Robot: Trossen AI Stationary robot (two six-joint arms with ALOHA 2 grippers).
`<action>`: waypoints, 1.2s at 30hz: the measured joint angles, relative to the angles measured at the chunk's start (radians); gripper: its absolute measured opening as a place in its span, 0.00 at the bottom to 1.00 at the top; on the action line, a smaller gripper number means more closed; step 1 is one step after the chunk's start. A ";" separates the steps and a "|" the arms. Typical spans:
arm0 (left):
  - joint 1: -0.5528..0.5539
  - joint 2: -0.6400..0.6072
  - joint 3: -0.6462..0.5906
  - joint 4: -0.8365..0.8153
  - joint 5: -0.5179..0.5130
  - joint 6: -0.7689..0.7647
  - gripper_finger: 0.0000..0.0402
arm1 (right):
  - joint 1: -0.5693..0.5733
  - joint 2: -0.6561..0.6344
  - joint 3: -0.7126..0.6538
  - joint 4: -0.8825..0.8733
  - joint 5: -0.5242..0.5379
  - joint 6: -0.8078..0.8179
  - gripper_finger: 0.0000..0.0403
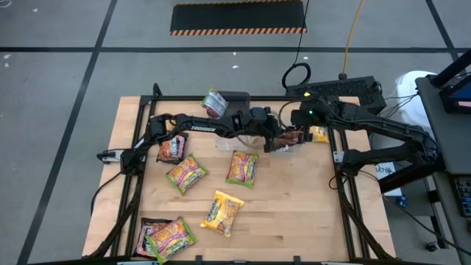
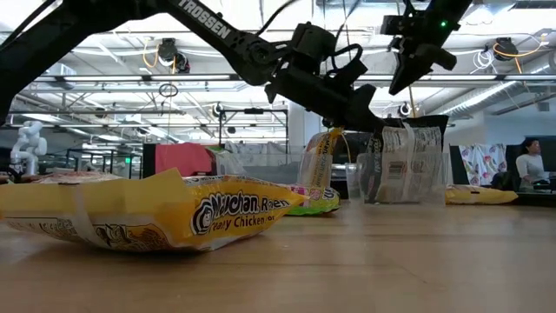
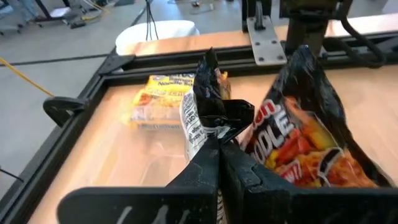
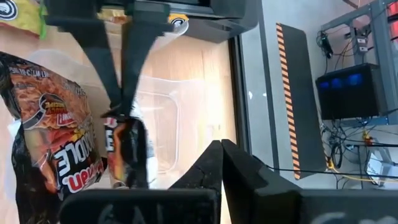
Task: Sort Maruchan noodles
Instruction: Put the black noodle pack into the right transparent bin
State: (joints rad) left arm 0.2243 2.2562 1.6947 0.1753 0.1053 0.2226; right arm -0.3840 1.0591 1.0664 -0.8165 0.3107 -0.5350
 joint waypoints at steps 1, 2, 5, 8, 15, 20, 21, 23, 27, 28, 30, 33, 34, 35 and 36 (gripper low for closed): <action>-0.004 0.000 0.000 -0.008 0.001 0.000 0.00 | 0.000 -0.004 0.000 -0.001 0.000 0.000 0.00; -0.009 0.000 0.000 -0.018 0.002 0.000 0.00 | 0.000 -0.008 0.000 -0.001 0.000 0.000 0.00; -0.025 0.000 0.000 -0.042 0.007 -0.001 0.00 | 0.000 -0.022 0.000 -0.001 -0.001 0.000 0.00; -0.038 0.000 0.000 -0.051 0.007 0.000 0.00 | 0.000 -0.025 0.000 -0.002 -0.001 0.005 0.00; -0.053 -0.017 0.000 -0.093 0.007 -0.016 0.00 | 0.000 -0.026 0.000 -0.017 -0.002 0.018 0.00; -0.052 -0.031 0.000 -0.102 0.007 -0.019 0.00 | 0.000 -0.026 0.000 -0.026 -0.001 0.018 0.00; -0.049 -0.033 0.000 -0.098 0.007 -0.019 0.00 | 0.000 -0.026 0.000 -0.026 -0.001 0.018 0.00; -0.045 -0.048 0.000 -0.110 0.007 -0.026 0.00 | 0.000 -0.026 0.000 -0.026 -0.001 0.018 0.00; -0.037 -0.064 0.000 -0.119 0.007 -0.065 0.00 | 0.000 -0.026 0.000 -0.027 -0.001 0.018 0.00; -0.035 -0.066 0.000 -0.121 0.008 -0.075 0.00 | 0.000 -0.026 0.000 -0.029 -0.002 0.018 0.00; -0.035 -0.066 0.000 -0.127 0.009 -0.079 0.00 | 0.000 -0.026 0.000 -0.039 -0.002 0.018 0.00; -0.037 -0.066 0.000 -0.144 0.025 -0.095 0.00 | 0.000 -0.026 0.000 -0.046 -0.002 0.018 0.00; -0.038 -0.066 0.000 -0.149 0.038 -0.105 0.00 | 0.000 -0.026 0.000 -0.051 -0.002 0.017 0.00; -0.039 -0.066 0.000 -0.154 0.047 -0.117 0.00 | 0.000 -0.026 0.000 -0.052 -0.002 0.017 0.00; -0.041 -0.066 0.000 -0.157 0.051 -0.126 0.00 | 0.000 -0.026 0.000 -0.051 -0.002 0.017 0.00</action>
State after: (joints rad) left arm 0.1838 2.1902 1.6947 0.0188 0.1566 0.0969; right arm -0.3840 1.0336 1.0664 -0.8670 0.3089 -0.5177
